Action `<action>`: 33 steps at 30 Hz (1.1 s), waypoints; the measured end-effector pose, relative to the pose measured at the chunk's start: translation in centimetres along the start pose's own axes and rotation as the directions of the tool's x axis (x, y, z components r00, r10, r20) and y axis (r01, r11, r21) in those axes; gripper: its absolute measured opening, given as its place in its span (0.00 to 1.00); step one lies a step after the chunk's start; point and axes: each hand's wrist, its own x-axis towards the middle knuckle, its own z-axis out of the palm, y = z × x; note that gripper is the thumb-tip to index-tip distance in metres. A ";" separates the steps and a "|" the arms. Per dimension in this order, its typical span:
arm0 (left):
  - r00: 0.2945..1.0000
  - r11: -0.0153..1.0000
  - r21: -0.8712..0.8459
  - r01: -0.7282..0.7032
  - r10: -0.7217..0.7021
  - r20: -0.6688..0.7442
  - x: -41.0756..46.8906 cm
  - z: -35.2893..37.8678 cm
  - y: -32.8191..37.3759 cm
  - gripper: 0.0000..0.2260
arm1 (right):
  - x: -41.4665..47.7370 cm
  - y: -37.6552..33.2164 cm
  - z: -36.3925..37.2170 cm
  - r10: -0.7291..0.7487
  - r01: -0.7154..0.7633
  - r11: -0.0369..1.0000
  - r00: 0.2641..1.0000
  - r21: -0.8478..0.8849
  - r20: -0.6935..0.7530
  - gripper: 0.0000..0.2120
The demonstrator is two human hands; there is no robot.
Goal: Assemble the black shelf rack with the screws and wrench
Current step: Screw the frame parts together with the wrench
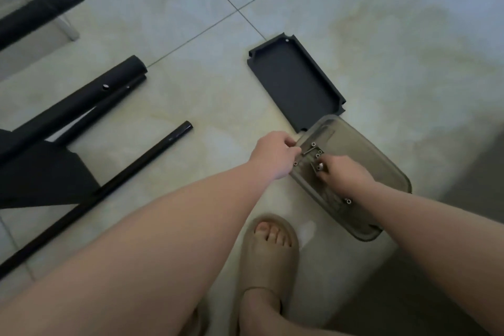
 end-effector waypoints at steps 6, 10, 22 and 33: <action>0.964 0.928 -0.270 0.256 -0.224 0.145 -2.3 -0.1 -1.8 0.09 | 1.0 -1.9 1.0 -0.020 0.020 1.000 0.998 -0.004 -0.052 0.11; 0.941 0.916 -0.256 0.308 -0.255 0.221 -3.6 -1.1 -3.2 0.09 | 1.7 -3.6 1.4 -0.046 0.045 0.999 0.998 -0.021 -0.051 0.13; 0.961 0.977 -0.084 0.194 -0.172 0.217 -4.1 -3.9 -4.6 0.07 | 0.3 -4.9 -0.8 -0.044 0.043 0.999 0.998 -0.017 -0.054 0.04; 0.992 0.979 0.192 0.065 -0.043 -0.118 -16.6 -17.7 -2.7 0.08 | -11.1 -13.4 -15.1 -0.330 0.344 0.939 0.894 -0.007 -0.305 0.04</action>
